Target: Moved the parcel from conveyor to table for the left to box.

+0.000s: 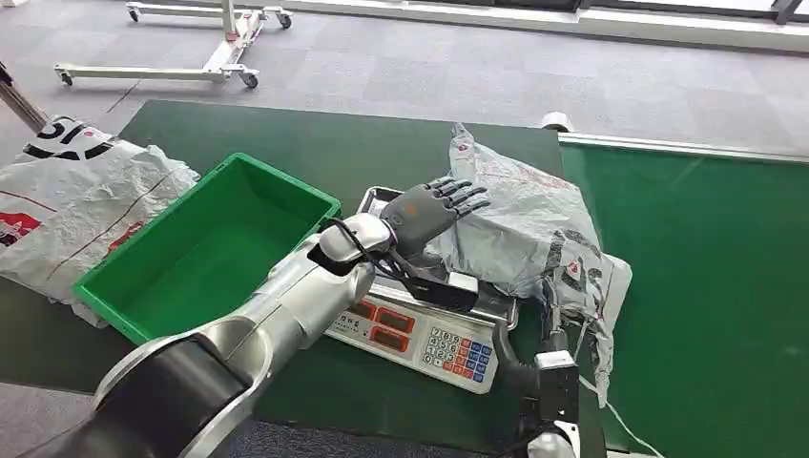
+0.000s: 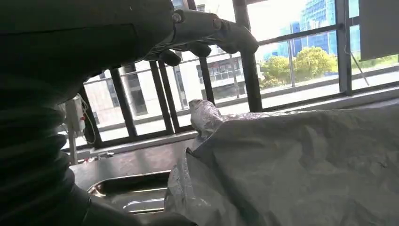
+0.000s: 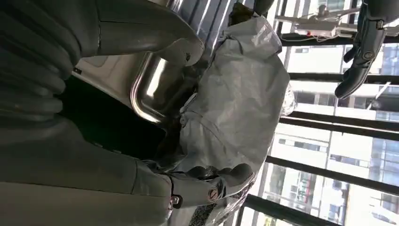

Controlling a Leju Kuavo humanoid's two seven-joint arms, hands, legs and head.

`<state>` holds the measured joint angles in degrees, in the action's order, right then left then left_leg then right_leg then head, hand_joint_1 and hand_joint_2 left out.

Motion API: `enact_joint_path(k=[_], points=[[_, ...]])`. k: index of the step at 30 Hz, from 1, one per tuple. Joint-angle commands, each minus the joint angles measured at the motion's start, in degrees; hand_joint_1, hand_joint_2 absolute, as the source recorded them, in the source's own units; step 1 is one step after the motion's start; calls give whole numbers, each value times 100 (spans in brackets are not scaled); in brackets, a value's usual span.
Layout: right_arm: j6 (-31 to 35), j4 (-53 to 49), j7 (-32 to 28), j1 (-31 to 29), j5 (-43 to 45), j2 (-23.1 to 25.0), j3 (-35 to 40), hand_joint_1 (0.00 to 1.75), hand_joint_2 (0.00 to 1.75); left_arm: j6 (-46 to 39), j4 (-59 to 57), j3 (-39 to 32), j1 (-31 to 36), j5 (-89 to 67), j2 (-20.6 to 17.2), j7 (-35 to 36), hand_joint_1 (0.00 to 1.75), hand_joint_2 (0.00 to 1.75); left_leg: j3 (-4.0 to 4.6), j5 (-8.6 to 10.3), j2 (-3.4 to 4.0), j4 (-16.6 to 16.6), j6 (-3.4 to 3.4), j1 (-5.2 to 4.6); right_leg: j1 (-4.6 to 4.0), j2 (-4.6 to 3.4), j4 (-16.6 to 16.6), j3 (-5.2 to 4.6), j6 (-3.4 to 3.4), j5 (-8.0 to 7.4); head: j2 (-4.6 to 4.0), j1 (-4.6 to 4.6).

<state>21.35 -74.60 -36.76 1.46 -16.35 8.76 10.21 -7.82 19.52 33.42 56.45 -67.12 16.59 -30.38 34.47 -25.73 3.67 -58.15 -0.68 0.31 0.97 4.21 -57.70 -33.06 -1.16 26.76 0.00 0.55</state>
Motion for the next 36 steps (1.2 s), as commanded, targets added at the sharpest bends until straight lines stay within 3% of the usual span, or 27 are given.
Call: enact_joint_path(k=[1,23,36], points=[[-10,331,29,-201,22,-94,152,0,175,16,-313,450,295,-7,-66,5,0,175,-1,0,-11,0,0,5,-3,-25,3,0,6,-3,0,0],[-10,331,29,-201,22,-94,152,0,175,16,-313,450,295,-7,-66,5,0,175,-7,2,-23,7,2,6,-1,-47,9,5,10,-5,0,0],[-10,331,29,-201,22,-94,152,0,175,16,-313,450,295,-7,-66,5,0,175,0,0,-8,0,0,5,-3,-22,3,-1,5,-3,0,0]])
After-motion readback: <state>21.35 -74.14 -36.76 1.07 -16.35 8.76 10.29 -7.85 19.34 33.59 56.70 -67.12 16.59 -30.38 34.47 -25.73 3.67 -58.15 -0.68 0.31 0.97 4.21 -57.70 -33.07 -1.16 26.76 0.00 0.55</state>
